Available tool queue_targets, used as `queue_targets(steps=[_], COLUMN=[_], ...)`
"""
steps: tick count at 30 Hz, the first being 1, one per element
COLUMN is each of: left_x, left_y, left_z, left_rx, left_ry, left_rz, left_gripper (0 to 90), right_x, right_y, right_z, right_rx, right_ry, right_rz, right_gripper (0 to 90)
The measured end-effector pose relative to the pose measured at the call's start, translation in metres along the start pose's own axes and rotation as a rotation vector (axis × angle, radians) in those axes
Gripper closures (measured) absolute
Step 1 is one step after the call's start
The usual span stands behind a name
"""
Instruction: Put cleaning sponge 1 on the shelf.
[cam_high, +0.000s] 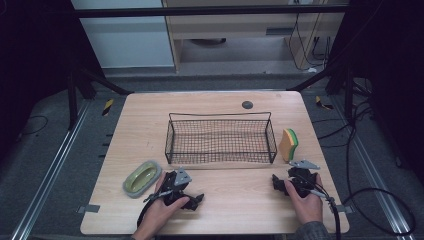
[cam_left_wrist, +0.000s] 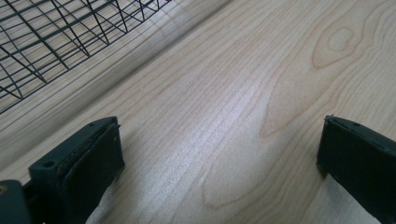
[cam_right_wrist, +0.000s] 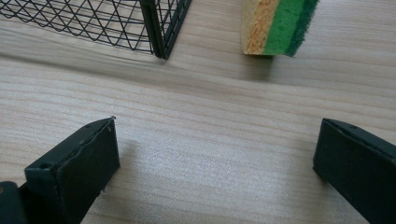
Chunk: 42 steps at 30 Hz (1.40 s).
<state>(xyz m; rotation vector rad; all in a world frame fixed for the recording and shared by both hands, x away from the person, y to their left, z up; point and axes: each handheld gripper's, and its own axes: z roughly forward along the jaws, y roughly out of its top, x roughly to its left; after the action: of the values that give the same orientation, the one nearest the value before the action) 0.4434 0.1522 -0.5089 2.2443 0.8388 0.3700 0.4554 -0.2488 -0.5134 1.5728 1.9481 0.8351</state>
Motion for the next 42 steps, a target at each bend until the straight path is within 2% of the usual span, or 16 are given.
queue_targets(steps=[3,5,8,11,13,15,16,17,18,22,25,27,33,38,42], left_x=[0.0,-0.001,0.0,0.006,0.013,0.023,0.029,0.029,0.041,0.064,0.08,0.087,0.107,0.114,0.117], left_y=[-0.001,-0.001,-0.001,0.003,0.007,0.009,0.01,0.01,0.011,0.013,0.015,0.015,0.009,0.004,0.005], left_z=[-0.004,-0.016,-0.034,-0.049,-0.062,-0.076,-0.083,-0.083,-0.094,-0.113,-0.123,-0.129,-0.139,-0.14,-0.14], left_rx=[0.004,-0.002,-0.026,-0.01,0.011,0.02,0.03,0.03,0.049,0.099,0.13,0.145,0.223,0.291,0.328], left_ry=[0.0,0.024,0.037,0.065,0.082,0.078,0.092,0.092,0.11,0.152,0.152,0.161,0.157,0.119,0.112], left_rz=[0.006,0.023,0.016,0.023,0.035,0.016,0.019,0.019,0.01,0.007,-0.025,-0.022,-0.057,-0.086,-0.09], left_gripper=[3.9,3.7,3.8,4.1,4.0,4.0,4.0,4.4,4.5,5.2,7.9,10.3,22.5,36.9,43.3], right_x=[0.0,0.0,0.0,0.0,0.0,0.0,0.0,0.0,0.0,-0.001,-0.001,-0.001,-0.001,0.0,-0.001], right_y=[0.0,0.0,0.0,0.0,-0.001,-0.001,-0.001,-0.001,-0.002,-0.002,-0.002,-0.003,-0.003,-0.003,-0.003], right_z=[0.0,0.0,0.0,0.0,-0.001,-0.001,-0.002,-0.002,-0.002,-0.002,-0.002,-0.003,-0.003,-0.003,-0.003], right_rx=[0.0,0.0,0.0,0.0,0.0,0.002,0.003,0.004,0.003,0.001,0.001,0.001,0.001,0.001,0.001], right_ry=[0.003,0.003,0.004,0.006,0.01,0.012,0.014,0.015,0.016,0.022,0.025,0.024,0.024,0.024,0.023], right_rz=[-0.003,-0.003,-0.004,-0.007,-0.009,-0.01,-0.012,-0.017,-0.016,-0.024,-0.026,-0.025,-0.024,-0.022,-0.024], right_gripper=[0.5,0.5,0.7,0.6,0.6,0.6,0.6,0.6,0.6,0.6,0.6,0.6,0.6,0.6,0.6])
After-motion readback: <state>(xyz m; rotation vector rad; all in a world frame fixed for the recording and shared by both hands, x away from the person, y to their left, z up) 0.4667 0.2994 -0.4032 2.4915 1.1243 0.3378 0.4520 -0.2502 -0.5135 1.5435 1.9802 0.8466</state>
